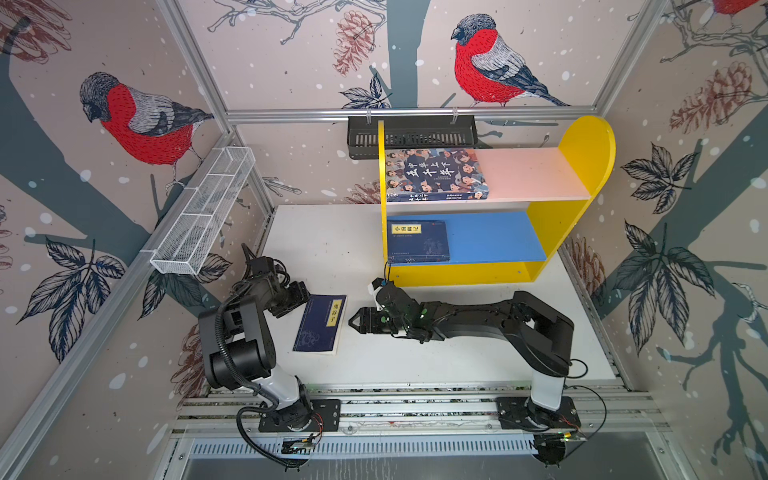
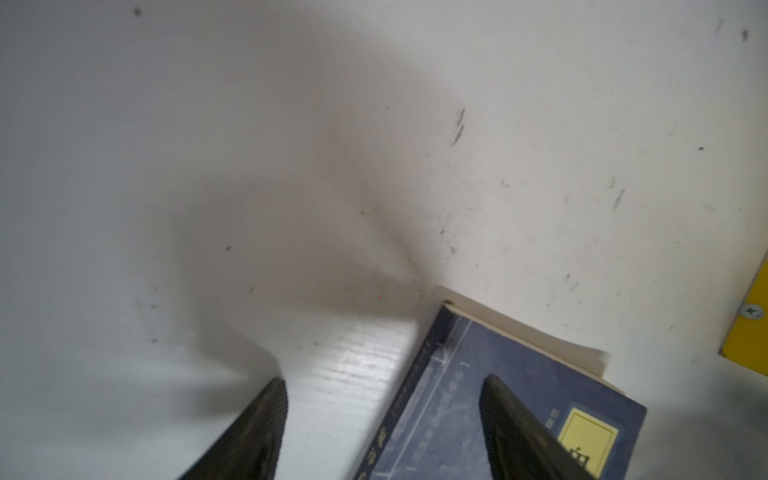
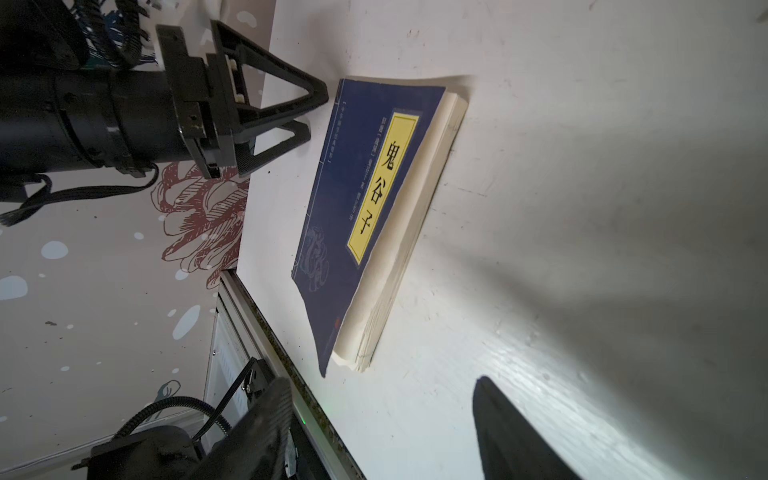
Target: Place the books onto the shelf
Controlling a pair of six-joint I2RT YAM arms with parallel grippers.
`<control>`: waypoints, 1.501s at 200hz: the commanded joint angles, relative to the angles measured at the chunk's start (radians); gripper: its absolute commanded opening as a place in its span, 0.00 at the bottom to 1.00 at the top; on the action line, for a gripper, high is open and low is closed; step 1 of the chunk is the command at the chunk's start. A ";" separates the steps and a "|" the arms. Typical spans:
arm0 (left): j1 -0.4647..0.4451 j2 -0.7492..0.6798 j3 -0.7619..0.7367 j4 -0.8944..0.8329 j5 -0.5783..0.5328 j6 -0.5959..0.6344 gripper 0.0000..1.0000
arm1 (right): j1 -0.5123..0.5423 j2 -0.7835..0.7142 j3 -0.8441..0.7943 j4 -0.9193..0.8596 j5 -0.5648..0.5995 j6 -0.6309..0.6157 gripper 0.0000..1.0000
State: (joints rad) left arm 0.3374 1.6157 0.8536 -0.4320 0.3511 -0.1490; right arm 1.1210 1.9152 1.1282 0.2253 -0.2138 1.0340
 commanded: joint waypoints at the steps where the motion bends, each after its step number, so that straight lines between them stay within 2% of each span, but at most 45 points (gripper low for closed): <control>1: -0.003 0.032 -0.008 -0.058 0.083 0.033 0.73 | 0.000 0.038 0.021 0.038 -0.036 0.026 0.70; 50: -0.005 0.128 0.036 -0.092 0.117 0.067 0.71 | -0.003 0.086 0.063 0.016 -0.047 0.020 0.70; 105: -0.051 0.146 0.030 -0.072 0.175 0.095 0.69 | -0.001 0.096 0.064 0.011 -0.067 0.013 0.70; 151: -0.052 0.080 0.050 -0.041 0.054 0.131 0.69 | -0.004 0.165 0.164 -0.027 -0.095 -0.002 0.67; 177: -0.027 0.042 0.062 -0.045 -0.005 0.190 0.69 | -0.004 0.186 0.202 -0.045 -0.106 -0.005 0.64; 212: 0.002 0.039 0.075 -0.076 -0.005 0.296 0.69 | -0.001 0.216 0.244 -0.055 -0.124 -0.003 0.54; 244: 0.003 0.056 0.065 -0.124 0.034 0.435 0.67 | 0.005 0.228 0.245 -0.017 -0.151 0.010 0.48; 300: 0.003 0.076 0.056 -0.186 0.110 0.572 0.65 | 0.007 0.256 0.267 0.029 -0.180 0.028 0.43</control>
State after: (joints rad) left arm 0.3420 1.6672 0.9104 -0.5049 0.4042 0.3191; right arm 1.1252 2.1624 1.3785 0.2031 -0.3733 1.0477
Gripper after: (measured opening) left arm 0.655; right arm 0.440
